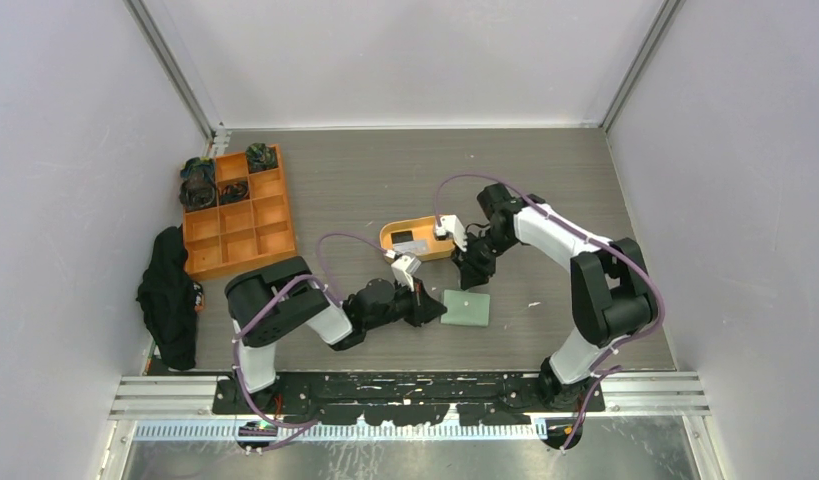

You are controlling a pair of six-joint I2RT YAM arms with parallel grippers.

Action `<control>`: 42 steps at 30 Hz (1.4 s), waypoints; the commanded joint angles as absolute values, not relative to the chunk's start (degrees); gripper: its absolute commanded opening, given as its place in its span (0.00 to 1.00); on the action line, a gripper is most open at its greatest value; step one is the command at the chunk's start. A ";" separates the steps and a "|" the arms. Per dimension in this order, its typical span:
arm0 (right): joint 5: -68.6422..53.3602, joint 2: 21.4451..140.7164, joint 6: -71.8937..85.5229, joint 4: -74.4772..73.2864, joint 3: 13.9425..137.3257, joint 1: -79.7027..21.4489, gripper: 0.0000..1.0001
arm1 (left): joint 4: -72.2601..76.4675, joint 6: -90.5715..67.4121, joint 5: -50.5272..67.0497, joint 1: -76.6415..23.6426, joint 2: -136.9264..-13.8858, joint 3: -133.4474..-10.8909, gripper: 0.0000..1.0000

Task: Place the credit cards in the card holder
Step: Close the card holder at the center of the board.

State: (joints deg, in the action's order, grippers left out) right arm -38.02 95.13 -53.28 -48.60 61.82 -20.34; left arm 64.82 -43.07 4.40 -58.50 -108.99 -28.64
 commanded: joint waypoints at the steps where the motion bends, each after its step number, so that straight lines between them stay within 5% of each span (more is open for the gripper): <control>1: -40.89 89.41 -56.05 -49.98 62.61 -18.68 0.37 | 56.27 -44.02 3.33 -58.79 -106.53 -28.46 0.00; 12: -44.80 97.66 -74.13 -66.85 71.32 -16.83 0.51 | 54.93 -45.74 5.18 -58.74 -106.55 -29.26 0.00; 42: -42.50 104.41 -62.40 -61.66 74.58 -17.31 0.28 | 55.90 -46.76 5.36 -58.79 -107.50 -29.08 0.00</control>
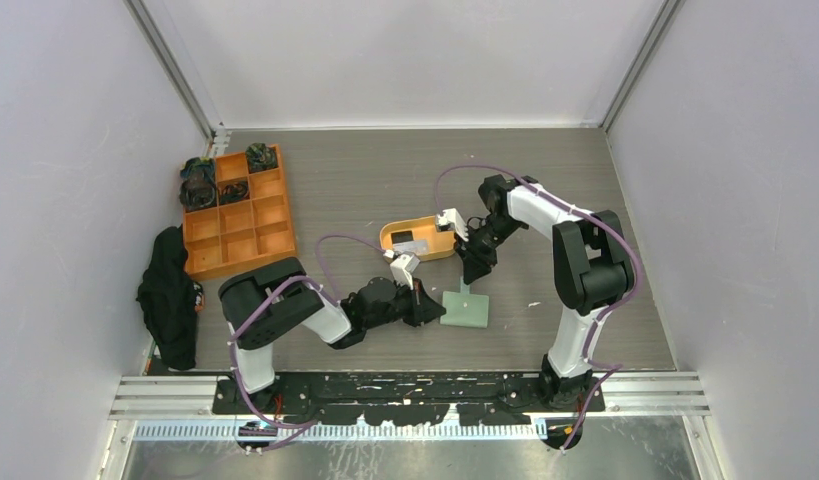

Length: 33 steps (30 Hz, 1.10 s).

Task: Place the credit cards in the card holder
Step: Close the card holder at the center of the board.

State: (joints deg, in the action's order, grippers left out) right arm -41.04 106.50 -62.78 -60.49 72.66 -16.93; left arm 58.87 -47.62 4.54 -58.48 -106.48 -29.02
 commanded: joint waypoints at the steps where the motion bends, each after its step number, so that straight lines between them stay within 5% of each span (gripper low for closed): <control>1: -42.52 104.23 -62.26 -61.71 74.57 -17.30 0.28 | 55.90 -46.76 5.34 -58.75 -107.54 -28.98 0.00; 11: -42.15 104.98 -62.01 -62.44 75.00 -17.31 0.18 | 56.16 -47.11 5.32 -58.76 -107.97 -28.93 0.00; 23: -42.02 104.15 -60.30 -61.57 74.99 -17.29 0.21 | 56.07 -47.37 5.52 -58.75 -108.24 -29.31 0.00; 33: -41.51 103.29 -59.53 -59.50 73.99 -17.31 0.03 | 55.90 -47.87 5.97 -58.72 -108.65 -29.74 0.00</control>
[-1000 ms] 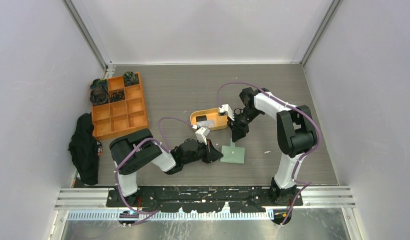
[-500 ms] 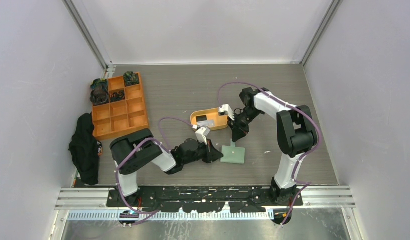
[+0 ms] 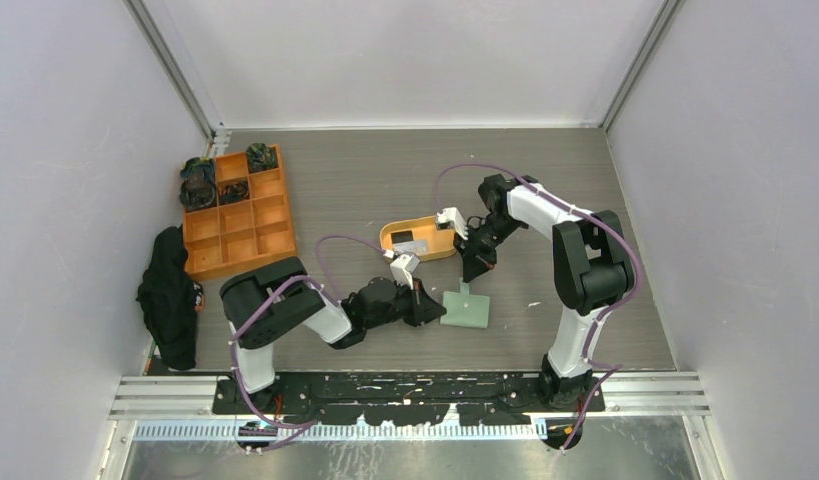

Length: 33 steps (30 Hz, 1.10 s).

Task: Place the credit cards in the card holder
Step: Close the card holder at the center of the board.

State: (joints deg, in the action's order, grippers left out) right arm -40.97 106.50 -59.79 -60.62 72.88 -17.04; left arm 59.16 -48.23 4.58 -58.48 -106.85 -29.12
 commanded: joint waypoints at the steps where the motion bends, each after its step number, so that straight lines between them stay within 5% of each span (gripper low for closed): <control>1: -41.49 103.02 -59.77 -59.43 73.72 -17.31 0.01 | 55.90 -47.90 5.98 -58.79 -108.63 -29.78 0.00; 10: -42.72 95.19 -69.98 -62.57 68.77 -17.51 0.01 | 54.96 -50.66 6.48 -58.59 -108.44 -29.70 0.00; 33: -21.25 80.79 -67.92 -45.16 48.63 -31.40 0.01 | 53.09 -55.28 9.08 -58.48 -109.42 -31.69 0.00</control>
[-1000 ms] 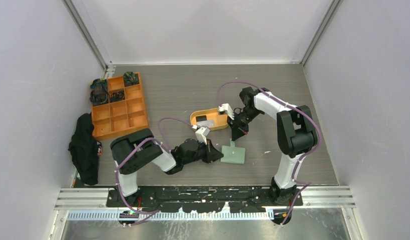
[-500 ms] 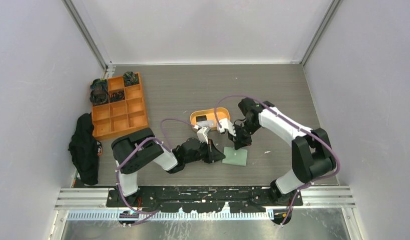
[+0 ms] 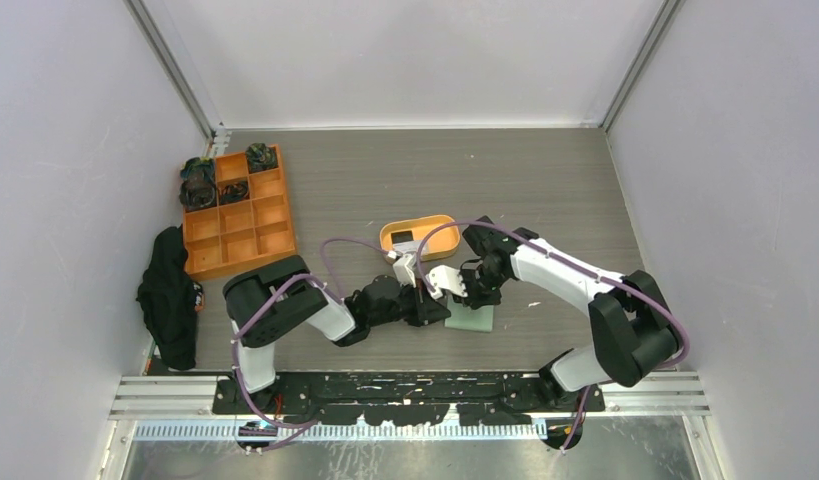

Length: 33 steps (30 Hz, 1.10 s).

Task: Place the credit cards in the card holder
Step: Close the card holder at the center of the board.

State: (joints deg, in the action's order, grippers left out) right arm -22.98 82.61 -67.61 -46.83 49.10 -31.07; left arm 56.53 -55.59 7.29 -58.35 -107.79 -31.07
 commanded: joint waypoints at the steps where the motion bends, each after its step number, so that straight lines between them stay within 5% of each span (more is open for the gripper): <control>1: -21.22 80.63 -67.79 -44.98 48.50 -31.64 0.01 | 53.15 -55.36 9.20 -58.53 -109.50 -31.72 0.00; 33: -15.07 76.45 -67.63 -44.83 43.53 -38.89 0.01 | 54.99 -56.47 9.86 -58.45 -110.33 -31.38 0.00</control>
State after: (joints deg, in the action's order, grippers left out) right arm -16.36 77.91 -66.96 -43.42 44.95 -37.45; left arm 57.10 -56.90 9.06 -58.11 -108.68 -31.48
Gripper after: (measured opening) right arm 0.034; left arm 0.010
